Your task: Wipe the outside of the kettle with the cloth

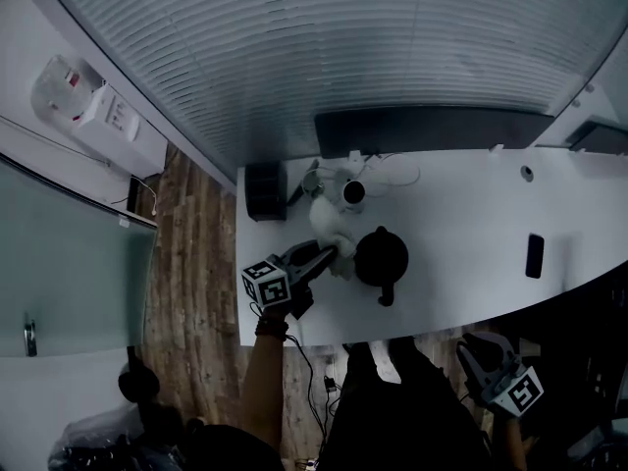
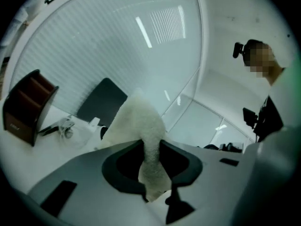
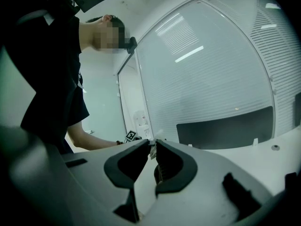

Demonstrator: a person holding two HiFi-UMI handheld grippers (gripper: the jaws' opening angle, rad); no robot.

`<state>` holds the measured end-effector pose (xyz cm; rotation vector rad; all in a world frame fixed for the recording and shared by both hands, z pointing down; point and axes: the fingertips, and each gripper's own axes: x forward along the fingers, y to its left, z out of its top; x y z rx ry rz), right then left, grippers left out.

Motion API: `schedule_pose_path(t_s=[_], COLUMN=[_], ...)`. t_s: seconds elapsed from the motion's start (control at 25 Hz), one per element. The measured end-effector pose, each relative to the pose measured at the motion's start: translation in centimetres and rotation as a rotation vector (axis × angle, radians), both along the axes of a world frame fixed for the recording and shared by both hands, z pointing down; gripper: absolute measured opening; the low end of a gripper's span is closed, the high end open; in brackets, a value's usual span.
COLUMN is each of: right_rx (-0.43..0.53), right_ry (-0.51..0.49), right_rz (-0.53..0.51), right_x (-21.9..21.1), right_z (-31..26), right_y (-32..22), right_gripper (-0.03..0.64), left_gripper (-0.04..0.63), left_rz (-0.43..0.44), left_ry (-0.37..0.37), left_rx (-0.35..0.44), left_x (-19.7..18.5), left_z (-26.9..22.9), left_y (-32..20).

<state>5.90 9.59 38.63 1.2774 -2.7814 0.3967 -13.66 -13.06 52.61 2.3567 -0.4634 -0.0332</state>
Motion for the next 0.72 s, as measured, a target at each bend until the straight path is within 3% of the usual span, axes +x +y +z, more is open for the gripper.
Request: schedule_pose_path(t_s=[0.16, 0.24, 0.52, 0.72], right_rx=[-0.005, -0.017, -0.063, -0.07], right_ry=[0.003, 0.012, 0.031, 0.032], right_rz=[0.012, 0.032, 0.112, 0.105], right_x=[-0.4, 0.1, 2.3, 2.0], right_z=[0.2, 0.2, 1.5, 2.0], right_y=[0.1, 0.4, 1.5, 1.5], right_gripper=[0.051, 0.051, 0.051, 0.051], left_gripper=[0.11, 0.112, 0.112, 0.11], left_rz=[0.154, 0.18, 0.122, 0.103], left_ry=[-0.029, -0.043, -0.014, -0.133], left_rx=[-0.02, -0.06, -0.185, -0.313], left_x=[3.6, 4.8, 5.1, 4.0], left_z=[0.6, 2.4, 6.3, 12.9], left_y=[-1.4, -1.8, -3.7, -3.2])
